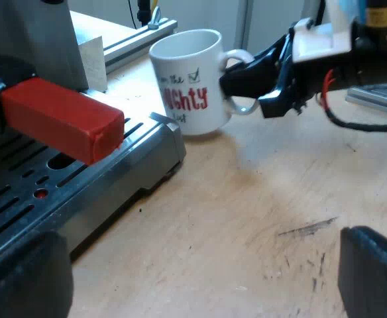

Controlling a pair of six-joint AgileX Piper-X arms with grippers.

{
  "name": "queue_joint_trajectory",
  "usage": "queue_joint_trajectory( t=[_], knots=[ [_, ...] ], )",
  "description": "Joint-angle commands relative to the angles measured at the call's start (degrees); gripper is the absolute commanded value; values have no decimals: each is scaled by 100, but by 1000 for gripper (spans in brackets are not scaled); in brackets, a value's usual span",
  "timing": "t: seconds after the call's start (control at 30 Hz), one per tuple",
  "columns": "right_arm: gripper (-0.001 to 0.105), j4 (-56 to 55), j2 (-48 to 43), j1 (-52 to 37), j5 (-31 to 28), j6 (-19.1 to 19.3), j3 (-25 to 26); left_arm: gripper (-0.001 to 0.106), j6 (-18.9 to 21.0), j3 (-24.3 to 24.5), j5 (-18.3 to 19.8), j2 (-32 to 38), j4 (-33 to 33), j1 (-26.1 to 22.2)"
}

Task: Remove mug from coffee machine

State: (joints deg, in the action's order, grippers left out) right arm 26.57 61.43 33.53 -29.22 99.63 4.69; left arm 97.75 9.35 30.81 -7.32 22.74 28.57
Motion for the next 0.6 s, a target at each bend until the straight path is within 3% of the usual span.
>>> queue_joint_trajectory(
  t=[0.03, 0.43, 0.6],
  knots=[
    [0, 1416, 824, -22, -56, 96, 75, 83, -34, 11, -56, -23, -31, 28],
    [0, 3037, 2245, -22, -572, 96, 99, 83, -34, 11, -56, -23, -31, 28],
    [0, 3133, 2455, -104, -785, 96, 257, 83, -34, 11, -56, -23, -63, 28]
  ],
)
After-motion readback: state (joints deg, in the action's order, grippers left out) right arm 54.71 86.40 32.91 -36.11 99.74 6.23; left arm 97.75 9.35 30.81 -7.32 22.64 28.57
